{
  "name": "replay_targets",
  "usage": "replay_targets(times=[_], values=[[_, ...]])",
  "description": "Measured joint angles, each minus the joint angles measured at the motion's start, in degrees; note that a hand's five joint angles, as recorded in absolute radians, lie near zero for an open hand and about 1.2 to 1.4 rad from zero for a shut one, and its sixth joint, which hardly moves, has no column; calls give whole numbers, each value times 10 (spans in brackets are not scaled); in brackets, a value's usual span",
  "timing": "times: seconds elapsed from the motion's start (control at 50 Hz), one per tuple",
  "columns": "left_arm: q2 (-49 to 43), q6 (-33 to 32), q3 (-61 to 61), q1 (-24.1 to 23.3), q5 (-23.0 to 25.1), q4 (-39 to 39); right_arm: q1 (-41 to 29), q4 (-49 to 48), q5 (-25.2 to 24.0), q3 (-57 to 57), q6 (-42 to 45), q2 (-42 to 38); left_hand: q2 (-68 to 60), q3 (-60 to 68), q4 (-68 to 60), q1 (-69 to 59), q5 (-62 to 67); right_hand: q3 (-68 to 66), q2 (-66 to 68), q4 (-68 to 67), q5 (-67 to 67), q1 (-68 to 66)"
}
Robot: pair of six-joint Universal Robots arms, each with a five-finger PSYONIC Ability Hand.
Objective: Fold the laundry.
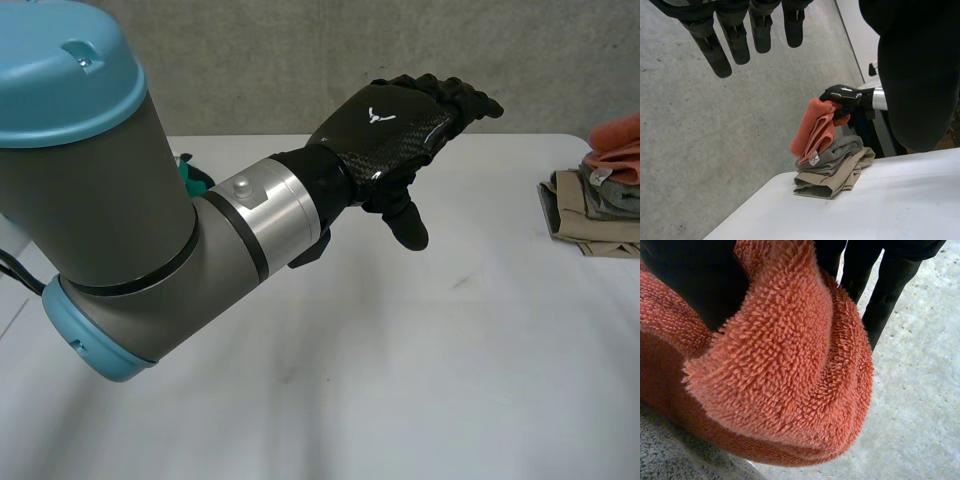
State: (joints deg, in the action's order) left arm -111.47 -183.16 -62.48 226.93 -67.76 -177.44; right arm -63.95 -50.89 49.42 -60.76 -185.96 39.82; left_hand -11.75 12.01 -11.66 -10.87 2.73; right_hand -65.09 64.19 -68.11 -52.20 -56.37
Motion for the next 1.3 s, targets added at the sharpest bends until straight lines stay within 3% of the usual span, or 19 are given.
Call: replay_targets(times=[0.22, 0.26, 0.3, 0.4, 0.64, 0.72, 0.78, 0.86, 0.92, 1.02, 1.12, 1.22, 1.3], values=[[1, 0, -9, -1, 0, -1, 1, 5, -7, -8, 56, -62, 0, 0, 0, 0, 0, 15, -11, 37, 4, 1], [1, 0, -9, -1, 0, -2, 1, 10, -6, -11, 69, -65, 0, 0, 0, 0, 0, 47, -39, 74, 22, 3], [2, 0, -11, -2, 0, -2, 1, 23, -4, -19, 91, -64, 0, 0, 0, 0, 0, 206, -212, 234, 177, 128], [6, 0, -12, -5, 0, -2, 4, 91, 13, -43, 133, -21, 0, 0, 0, 0, 0, 506, -502, 536, 460, 418], [25, 1, -14, -9, 0, -1, 52, 330, 54, -73, 190, 132, 0, 0, 0, 0, 0, 530, -518, 558, 497, 427], [33, 1, -16, -8, -1, -2, 92, 430, 96, -40, 263, 160, 0, 0, 0, 0, 0, 530, -518, 558, 497, 427], [40, 0, -17, -7, -4, -5, 106, 475, 162, -7, 325, 179, 0, 0, 0, 0, 0, 530, -518, 558, 497, 427], [52, -1, -13, -3, -20, -14, 80, 450, 244, 11, 371, 204, 0, 0, 0, 0, 0, 530, -518, 558, 497, 427], [62, -2, -10, 7, -50, -26, 39, 392, 267, -11, 370, 232, 0, 0, 0, 0, 0, 530, -518, 558, 497, 427], [75, -18, -4, 65, -143, -48, -45, 230, 233, -130, 325, 315, 0, 0, 0, 0, 0, 530, -518, 558, 497, 427], [59, -68, -6, 176, -205, -60, -121, 90, 144, -282, 282, 385, 0, 0, 0, 0, 0, 530, -518, 558, 497, 427], [-13, -142, 0, 288, -211, -71, -197, 38, 83, -402, 278, 413, 0, 0, 0, 0, 0, 530, -518, 558, 497, 427], [-103, -202, 23, 361, -180, -89, -245, 64, 69, -458, 302, 413, 0, 0, 0, -1, 0, 530, -518, 559, 497, 427]])
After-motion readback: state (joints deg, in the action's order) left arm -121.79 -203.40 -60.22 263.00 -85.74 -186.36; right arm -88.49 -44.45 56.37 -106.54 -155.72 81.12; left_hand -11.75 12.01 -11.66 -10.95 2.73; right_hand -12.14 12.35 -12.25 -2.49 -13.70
